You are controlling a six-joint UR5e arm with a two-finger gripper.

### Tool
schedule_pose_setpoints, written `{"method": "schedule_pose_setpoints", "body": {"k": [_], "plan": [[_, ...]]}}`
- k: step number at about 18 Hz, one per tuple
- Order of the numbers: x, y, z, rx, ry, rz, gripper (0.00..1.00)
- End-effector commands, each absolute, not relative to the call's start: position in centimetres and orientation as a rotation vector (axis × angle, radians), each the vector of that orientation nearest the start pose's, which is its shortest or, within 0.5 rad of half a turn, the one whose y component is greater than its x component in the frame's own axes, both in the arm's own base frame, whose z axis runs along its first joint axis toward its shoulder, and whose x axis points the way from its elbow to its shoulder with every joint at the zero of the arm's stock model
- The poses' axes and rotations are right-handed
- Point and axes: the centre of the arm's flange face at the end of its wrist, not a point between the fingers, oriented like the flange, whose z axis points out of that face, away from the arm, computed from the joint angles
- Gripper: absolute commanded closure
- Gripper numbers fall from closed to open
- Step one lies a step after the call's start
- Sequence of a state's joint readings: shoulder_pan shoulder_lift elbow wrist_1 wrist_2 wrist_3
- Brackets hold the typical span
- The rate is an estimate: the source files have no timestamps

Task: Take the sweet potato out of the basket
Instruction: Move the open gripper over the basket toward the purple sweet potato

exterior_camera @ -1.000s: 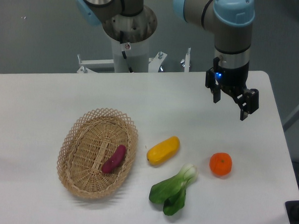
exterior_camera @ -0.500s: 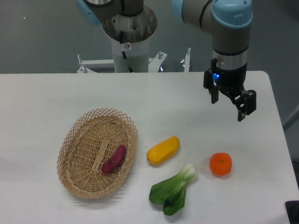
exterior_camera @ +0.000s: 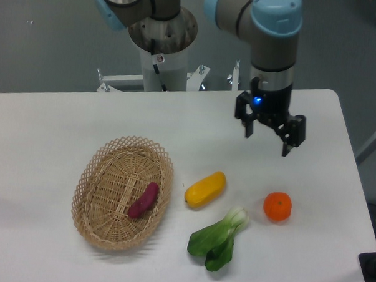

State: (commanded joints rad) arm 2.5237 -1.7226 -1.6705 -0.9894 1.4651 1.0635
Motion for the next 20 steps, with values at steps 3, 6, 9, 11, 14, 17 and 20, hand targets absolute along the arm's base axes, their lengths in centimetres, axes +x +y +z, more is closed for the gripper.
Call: {"method": "schedule_pose_setpoints", "body": {"k": [3, 6, 9, 11, 14, 17, 20], "plan": [[-35.5, 47.6, 41.4, -2.812, 0.087, 0.248, 0.0], [-32.4, 49.9, 39.1, -2.832, 0.064, 0.191, 0.0], [-29.3, 51.7, 35.8, -2.859, 0.128, 0.133, 0.0], [-27.9, 52.6, 34.0, -2.871, 0.151, 0.105, 0.0], [-26.5, 54.0, 31.3, -2.9, 0.205, 0.079, 0.0], [-24.6, 55.7, 28.5, -2.924, 0.277, 0.068, 0.0], [-24.0, 56.5, 26.8, -2.938, 0.303, 0.062, 0.0]]}}
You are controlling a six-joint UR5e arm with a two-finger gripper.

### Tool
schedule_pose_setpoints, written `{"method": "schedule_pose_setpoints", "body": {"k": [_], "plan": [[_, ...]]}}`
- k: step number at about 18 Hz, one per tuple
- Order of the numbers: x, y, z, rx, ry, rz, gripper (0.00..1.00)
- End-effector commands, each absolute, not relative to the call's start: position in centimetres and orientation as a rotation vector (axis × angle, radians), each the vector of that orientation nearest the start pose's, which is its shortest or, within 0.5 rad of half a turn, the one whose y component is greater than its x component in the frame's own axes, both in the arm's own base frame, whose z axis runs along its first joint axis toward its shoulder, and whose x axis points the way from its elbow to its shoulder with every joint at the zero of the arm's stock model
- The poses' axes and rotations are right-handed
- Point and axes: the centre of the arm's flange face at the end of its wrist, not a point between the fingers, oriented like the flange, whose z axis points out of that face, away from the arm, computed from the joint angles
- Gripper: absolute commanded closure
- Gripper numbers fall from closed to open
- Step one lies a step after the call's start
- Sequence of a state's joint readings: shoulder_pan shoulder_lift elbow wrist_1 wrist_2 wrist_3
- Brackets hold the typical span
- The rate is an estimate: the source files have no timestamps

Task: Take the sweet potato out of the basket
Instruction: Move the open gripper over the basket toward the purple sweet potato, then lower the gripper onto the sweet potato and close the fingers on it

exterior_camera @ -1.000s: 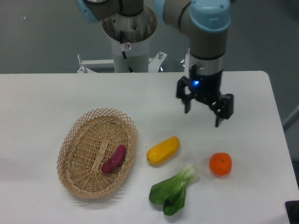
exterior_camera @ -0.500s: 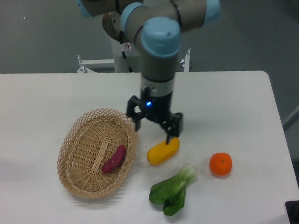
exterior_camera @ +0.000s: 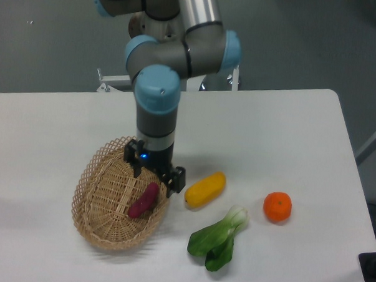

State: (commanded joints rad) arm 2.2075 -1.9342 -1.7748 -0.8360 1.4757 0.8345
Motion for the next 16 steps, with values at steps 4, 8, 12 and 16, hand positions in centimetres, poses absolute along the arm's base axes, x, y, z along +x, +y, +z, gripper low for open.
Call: {"method": "schedule_pose_setpoints", "body": {"k": [4, 8, 12, 16], "plan": [[-23.4, 57.3, 25.0, -2.942, 0.326, 0.053, 0.0], [-23.3, 57.8, 23.1, -2.953, 0.353, 0.04, 0.0], [-23.1, 57.8, 21.8, -2.967, 0.39, 0.02, 0.0], [-23.2, 57.8, 21.1, -2.979, 0.391, 0.02, 0.0]]}}
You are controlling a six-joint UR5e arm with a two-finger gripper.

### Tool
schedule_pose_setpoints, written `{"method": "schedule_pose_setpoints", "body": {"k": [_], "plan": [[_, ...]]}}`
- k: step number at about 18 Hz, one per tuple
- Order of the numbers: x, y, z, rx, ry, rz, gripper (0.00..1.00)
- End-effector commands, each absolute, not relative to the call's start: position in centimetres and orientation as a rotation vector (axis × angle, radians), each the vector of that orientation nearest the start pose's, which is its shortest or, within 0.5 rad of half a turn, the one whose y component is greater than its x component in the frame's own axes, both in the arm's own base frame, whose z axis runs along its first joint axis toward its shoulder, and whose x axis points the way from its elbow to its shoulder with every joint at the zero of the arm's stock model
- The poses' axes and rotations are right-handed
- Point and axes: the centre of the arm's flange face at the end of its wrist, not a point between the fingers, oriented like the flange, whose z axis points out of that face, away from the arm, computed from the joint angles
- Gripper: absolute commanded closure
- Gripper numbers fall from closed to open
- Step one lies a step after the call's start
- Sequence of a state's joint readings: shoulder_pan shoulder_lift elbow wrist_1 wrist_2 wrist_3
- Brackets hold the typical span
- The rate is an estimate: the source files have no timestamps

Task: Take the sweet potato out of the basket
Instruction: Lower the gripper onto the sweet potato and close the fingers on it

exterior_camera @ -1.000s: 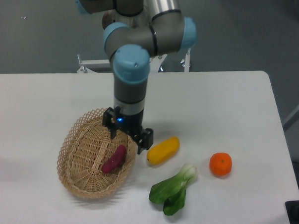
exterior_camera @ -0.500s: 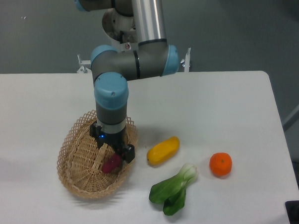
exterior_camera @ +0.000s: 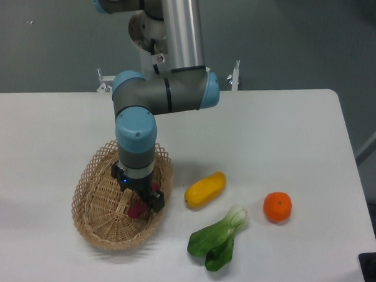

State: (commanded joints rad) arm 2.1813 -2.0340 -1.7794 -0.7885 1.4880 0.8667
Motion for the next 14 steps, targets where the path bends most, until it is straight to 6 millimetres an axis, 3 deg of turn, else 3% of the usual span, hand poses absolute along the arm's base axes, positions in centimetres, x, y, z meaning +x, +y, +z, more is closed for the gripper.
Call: {"method": "schedule_pose_setpoints", "body": {"k": [4, 6, 8, 9, 11, 14], "plan": [[-23.2, 57.9, 20.3, -2.996, 0.391, 0.021, 0.0], [-23.3, 57.9, 20.6, -2.993, 0.393, 0.031, 0.16], [-23.4, 57.9, 20.6, -2.995, 0.393, 0.034, 0.44], [-23.4, 57.9, 20.7, -2.994, 0.395, 0.036, 0.53], [-23.4, 58.0, 20.9, -2.992, 0.393, 0.042, 0.65], [-23.5, 58.1, 21.3, -2.986, 0.393, 0.05, 0.73]]}}
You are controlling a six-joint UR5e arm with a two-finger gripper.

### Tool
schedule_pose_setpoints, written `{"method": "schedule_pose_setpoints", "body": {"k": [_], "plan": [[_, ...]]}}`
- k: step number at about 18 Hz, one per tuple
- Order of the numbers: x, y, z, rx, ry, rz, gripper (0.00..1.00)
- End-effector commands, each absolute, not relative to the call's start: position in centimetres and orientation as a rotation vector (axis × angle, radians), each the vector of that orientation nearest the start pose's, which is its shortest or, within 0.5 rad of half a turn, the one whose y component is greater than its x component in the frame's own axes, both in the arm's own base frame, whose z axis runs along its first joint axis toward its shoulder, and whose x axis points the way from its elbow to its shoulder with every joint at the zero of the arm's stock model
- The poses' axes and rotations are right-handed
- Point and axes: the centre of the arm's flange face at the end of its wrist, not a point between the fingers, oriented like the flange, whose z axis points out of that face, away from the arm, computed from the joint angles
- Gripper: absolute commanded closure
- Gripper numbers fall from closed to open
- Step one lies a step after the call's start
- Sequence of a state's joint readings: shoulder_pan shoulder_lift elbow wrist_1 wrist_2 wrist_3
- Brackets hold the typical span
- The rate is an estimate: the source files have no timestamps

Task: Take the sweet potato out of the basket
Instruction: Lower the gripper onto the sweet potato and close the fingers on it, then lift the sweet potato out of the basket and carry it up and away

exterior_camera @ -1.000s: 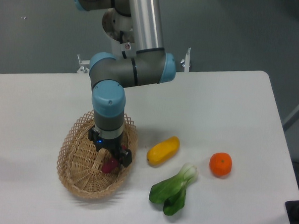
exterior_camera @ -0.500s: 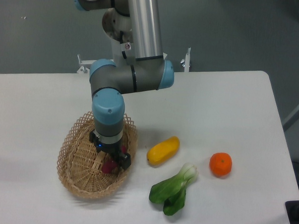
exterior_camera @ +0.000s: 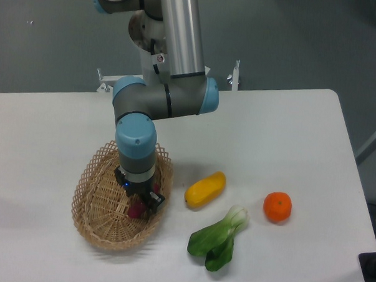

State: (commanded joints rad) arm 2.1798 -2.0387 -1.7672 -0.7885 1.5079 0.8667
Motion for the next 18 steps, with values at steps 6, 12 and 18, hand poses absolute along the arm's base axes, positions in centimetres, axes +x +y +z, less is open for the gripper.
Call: {"method": "schedule_pose_setpoints", "body": {"k": [6, 12, 18], "plan": [[-23.6, 58.1, 21.8, -2.98, 0.392, 0.058, 0.85], [-24.2, 58.3, 25.3, -2.931, 0.411, 0.122, 0.87], [-29.3, 58.3, 33.4, -2.85, 0.404, 0.247, 0.87]]}}
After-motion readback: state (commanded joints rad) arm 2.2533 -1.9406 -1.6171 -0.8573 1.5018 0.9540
